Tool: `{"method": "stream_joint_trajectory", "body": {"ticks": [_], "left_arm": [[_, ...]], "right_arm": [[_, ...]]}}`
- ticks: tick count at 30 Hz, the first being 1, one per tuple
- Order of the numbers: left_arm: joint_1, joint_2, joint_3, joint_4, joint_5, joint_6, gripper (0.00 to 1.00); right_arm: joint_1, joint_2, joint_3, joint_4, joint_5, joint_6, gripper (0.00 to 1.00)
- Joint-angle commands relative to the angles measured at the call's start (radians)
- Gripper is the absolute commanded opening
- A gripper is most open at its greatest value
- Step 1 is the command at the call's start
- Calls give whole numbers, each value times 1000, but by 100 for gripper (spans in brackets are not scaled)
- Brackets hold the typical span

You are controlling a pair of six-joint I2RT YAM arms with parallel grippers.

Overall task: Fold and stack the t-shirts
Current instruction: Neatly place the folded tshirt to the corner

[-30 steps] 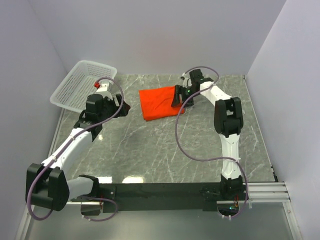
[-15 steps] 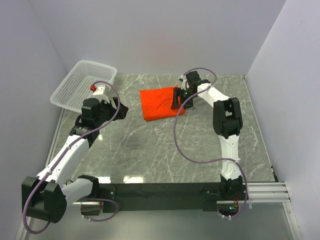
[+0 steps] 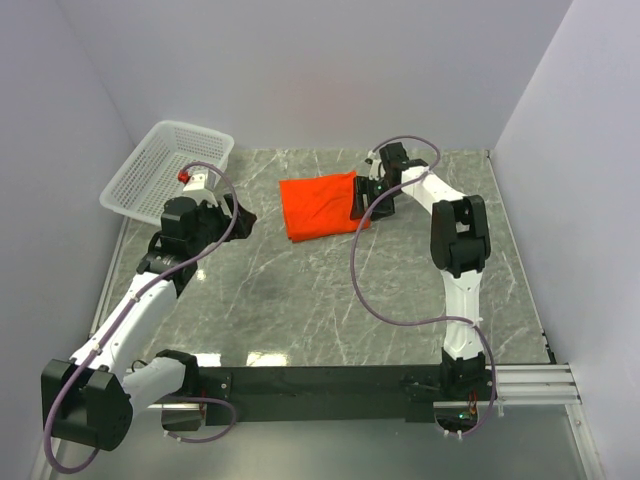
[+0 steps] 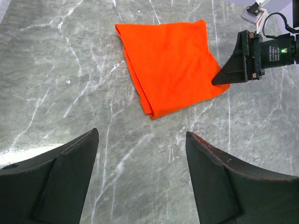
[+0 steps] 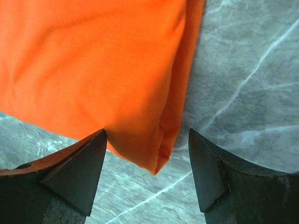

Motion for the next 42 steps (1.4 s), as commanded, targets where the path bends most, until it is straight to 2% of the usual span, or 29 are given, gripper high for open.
{"method": "stream_joint_trajectory", "body": {"ticks": [1,7,10,11,13,16,17,20,26,31,42], "left_arm": [[5,-19,-7,20,21,-20,80],[4,-19,-5,17,31,-27,80],[4,-19,-8,23,40,-35,80],[4,-16,-7,23,41,-35,80],[4,-14,-2,22,43,-32,80],[4,-17,-8,20,43,-32,80],[4,-19,-12,25,41,-32,80],[4,-22,-24,37,47,-32,80],[5,-30,-41,40,54,-27,80],[4,-33,-59,71,64,-30,80],[4,-4,-82,121,107,-46,80]], "right_arm": [[-4,10,51,-25,8,-8,77],[13,59,23,-10,-81,17,71],[24,73,22,-14,-97,20,63],[28,79,23,-16,-86,18,55],[24,73,20,-16,-66,15,47],[5,55,11,-16,-39,2,23],[-1,49,11,-16,-28,-5,12],[-35,24,-1,-19,-5,-32,0],[-137,-31,-29,-42,-12,-90,0],[-271,-56,-21,-114,-26,-145,0],[-522,-67,31,-229,143,-373,0]]}}
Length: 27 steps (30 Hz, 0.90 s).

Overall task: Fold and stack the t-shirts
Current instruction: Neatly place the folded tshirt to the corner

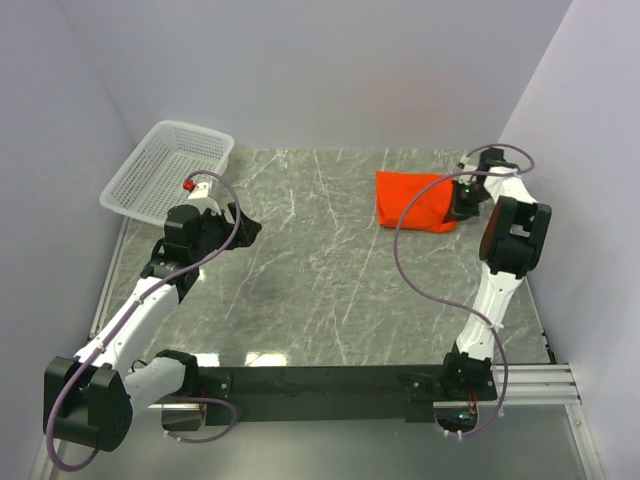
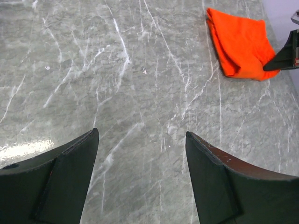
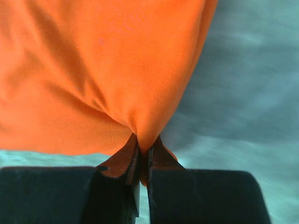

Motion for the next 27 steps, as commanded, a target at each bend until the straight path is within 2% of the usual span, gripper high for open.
{"method": "stream_joint_trajectory", "body": {"ticks": [1,3,4,5,6,8,9,11,13,14,23,27], "left_arm": [[4,3,-5,70,41,-12,80],[4,14,-5,78,50,-16,80],[4,17,-5,81,52,-16,80],[4,25,-2,87,57,-18,80],[4,28,-1,89,60,-19,80],[4,36,8,86,64,-18,80],[4,36,11,84,63,-13,80],[4,34,15,81,61,-12,80],[4,28,11,83,61,-13,80],[4,26,7,86,61,-12,80],[4,0,8,63,23,13,80],[4,-15,8,57,11,19,80]], "right_arm": [[-65,-49,46,-73,109,-128,0],[-102,-31,92,-92,129,-148,1],[-110,-23,130,-102,135,-174,5],[-119,-8,152,-127,146,-183,11],[-118,-6,166,-128,163,-191,29],[-119,-18,175,-116,227,-216,43],[-118,-33,177,-106,247,-220,53],[-119,-52,170,-95,302,-236,61],[-119,-89,146,-79,327,-249,64],[-118,-119,134,-64,339,-254,70],[-69,-325,-75,26,339,-318,71],[-10,-368,-126,-47,94,-438,68]]}}
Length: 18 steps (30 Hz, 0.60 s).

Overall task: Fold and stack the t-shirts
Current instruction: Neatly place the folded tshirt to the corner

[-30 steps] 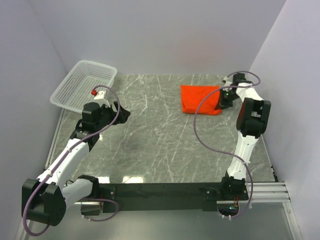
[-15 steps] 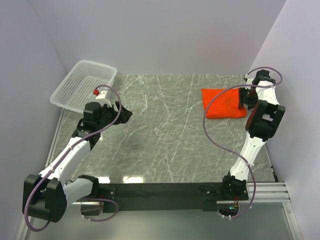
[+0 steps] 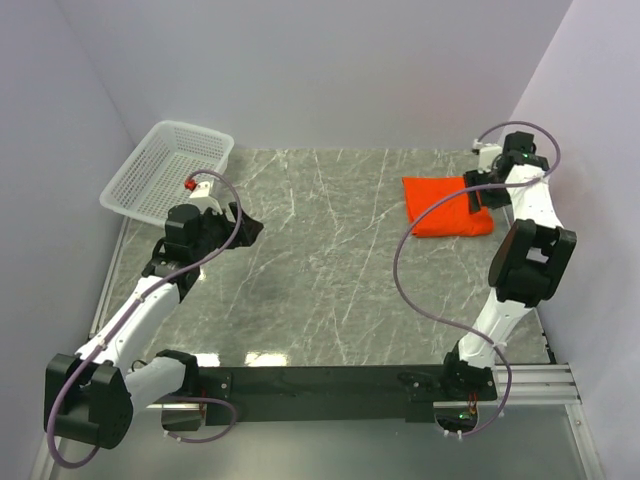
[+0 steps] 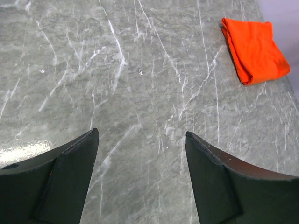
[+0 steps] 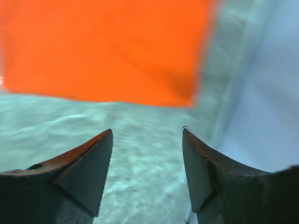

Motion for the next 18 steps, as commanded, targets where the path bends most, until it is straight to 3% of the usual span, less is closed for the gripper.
{"method": "stream_joint_trajectory", "body": {"ticks": [1,2,5,6,8,18], "left_arm": [[3,-37,11,27,-19,13,80],[3,-37,11,29,-19,9,80],[3,-42,12,21,-16,3,80],[3,-46,12,18,-15,2,80],[3,-60,9,7,-18,6,80],[3,-112,-20,-13,-36,3,80]], "right_arm": [[67,-53,-41,-34,-246,-113,67],[107,-44,-49,-33,-264,-112,64],[171,10,-58,9,-226,-41,42],[206,27,-51,15,-211,0,24],[230,77,-22,33,-177,42,12],[299,186,-5,26,-103,109,9]]}}
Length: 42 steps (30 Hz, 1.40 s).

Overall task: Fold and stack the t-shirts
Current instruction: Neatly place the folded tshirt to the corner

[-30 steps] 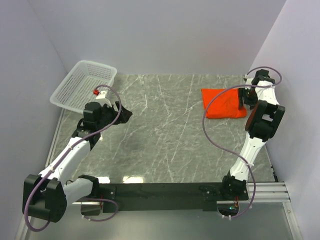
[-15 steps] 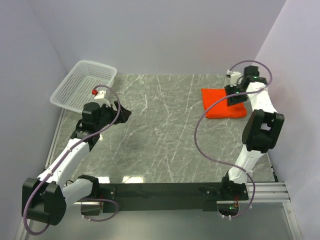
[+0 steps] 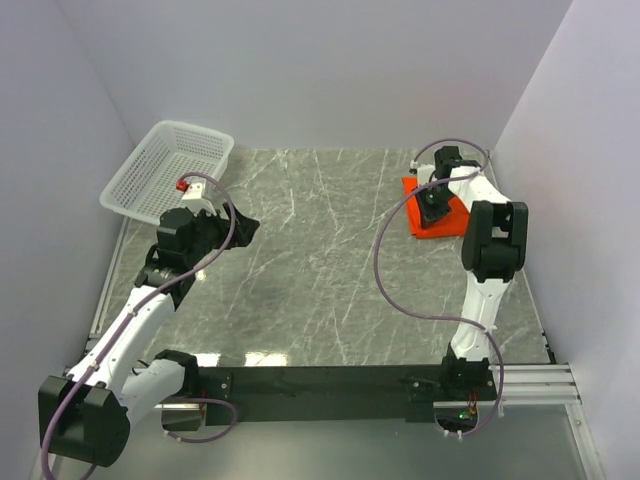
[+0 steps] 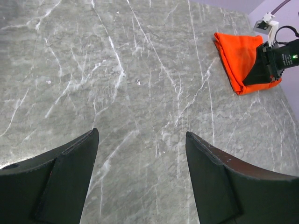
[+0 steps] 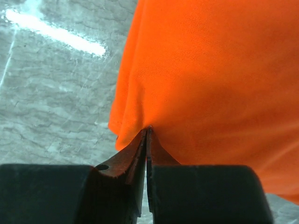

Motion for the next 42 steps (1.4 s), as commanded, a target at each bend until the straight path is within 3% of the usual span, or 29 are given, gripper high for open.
{"method": "stream_joint_trajectory", "body": {"ticks": [1,9,13,21,23,28,29,31,33,38,42], "left_arm": [[4,-9,-16,16,-8,0,80],[7,2,33,3,-48,-1,82],[20,-15,57,9,-118,-69,96],[50,27,139,-110,-200,-107,100],[59,41,189,-212,-255,-93,99],[67,34,232,-296,-375,-23,99],[68,31,237,-323,-393,-12,99],[68,12,237,-346,-442,9,99],[68,-8,231,-348,-462,20,99],[68,-58,214,-359,-456,28,99],[68,-74,202,-345,-441,22,99]], "right_arm": [[21,12,22,7,23,29,9],[21,-108,86,-25,-98,22,13],[21,-261,54,-28,-111,-3,22],[-45,-657,-292,174,-118,44,52],[-115,-804,-364,230,-146,80,62],[-279,-998,-530,355,-249,113,76],[-321,-1024,-562,395,-253,142,85],[-361,-1079,-636,429,-259,179,91],[-399,-1103,-663,426,-244,225,92],[-407,-1276,-734,581,137,484,96],[-407,-1282,-717,559,167,495,96]]}}
